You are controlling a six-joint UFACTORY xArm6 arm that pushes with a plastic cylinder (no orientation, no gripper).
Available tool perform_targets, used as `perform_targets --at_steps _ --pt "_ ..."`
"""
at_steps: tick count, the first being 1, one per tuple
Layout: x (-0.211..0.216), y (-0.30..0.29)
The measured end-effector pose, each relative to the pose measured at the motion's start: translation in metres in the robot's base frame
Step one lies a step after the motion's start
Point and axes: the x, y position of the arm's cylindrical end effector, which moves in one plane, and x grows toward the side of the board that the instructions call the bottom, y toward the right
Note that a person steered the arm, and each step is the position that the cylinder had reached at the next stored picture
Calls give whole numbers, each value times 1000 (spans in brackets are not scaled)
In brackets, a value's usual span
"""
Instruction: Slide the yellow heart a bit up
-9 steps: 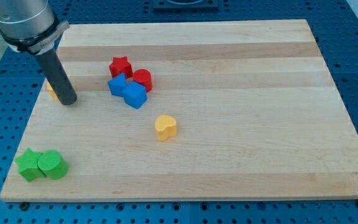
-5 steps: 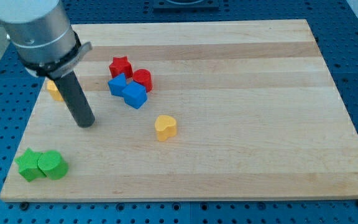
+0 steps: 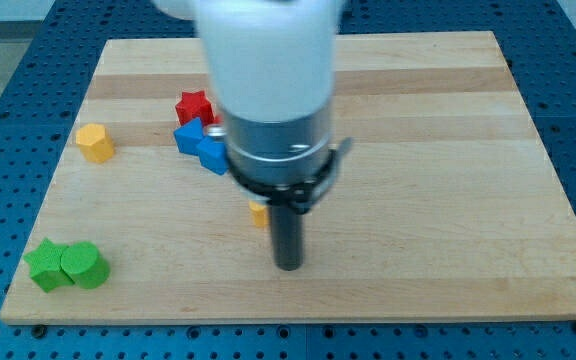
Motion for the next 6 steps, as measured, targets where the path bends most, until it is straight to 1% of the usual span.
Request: perform_targets --at_steps 1,2,3,4,6 --pt "-11 22" --pt "-18 23" --pt "-18 23" --pt "-19 7" --pt "-30 0"
